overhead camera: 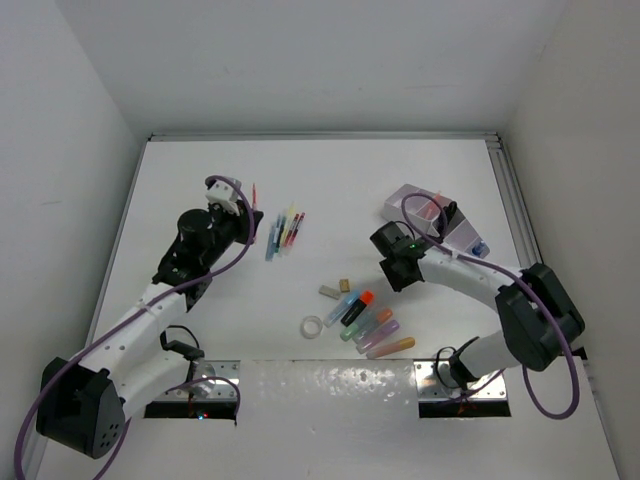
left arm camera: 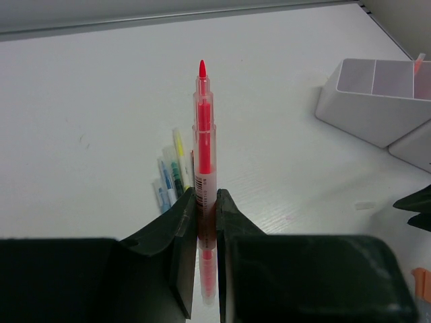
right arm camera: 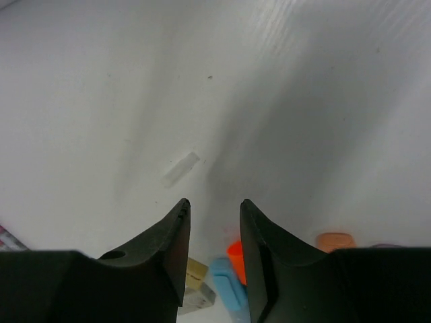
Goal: Sort the stationery into containers
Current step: Close the pen cap on the pen.
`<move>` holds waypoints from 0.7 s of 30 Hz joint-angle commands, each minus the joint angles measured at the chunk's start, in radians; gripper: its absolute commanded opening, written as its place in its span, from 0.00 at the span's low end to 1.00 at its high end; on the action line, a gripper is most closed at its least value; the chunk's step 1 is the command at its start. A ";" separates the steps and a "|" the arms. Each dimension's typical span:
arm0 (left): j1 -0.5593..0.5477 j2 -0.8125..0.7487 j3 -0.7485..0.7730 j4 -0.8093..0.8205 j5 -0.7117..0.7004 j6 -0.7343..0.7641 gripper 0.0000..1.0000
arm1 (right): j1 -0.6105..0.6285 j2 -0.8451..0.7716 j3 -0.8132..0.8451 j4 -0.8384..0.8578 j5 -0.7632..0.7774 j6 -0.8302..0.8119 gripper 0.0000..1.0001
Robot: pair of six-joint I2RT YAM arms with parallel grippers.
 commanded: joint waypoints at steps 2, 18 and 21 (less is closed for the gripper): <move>0.015 -0.027 -0.006 0.026 -0.012 0.004 0.03 | -0.029 0.030 0.008 0.080 -0.085 0.216 0.35; 0.020 -0.032 0.009 0.009 -0.012 0.011 0.03 | -0.079 0.190 0.095 0.105 -0.133 0.174 0.38; 0.023 -0.032 0.009 0.003 -0.013 0.013 0.03 | -0.085 0.192 0.083 0.105 -0.130 0.171 0.38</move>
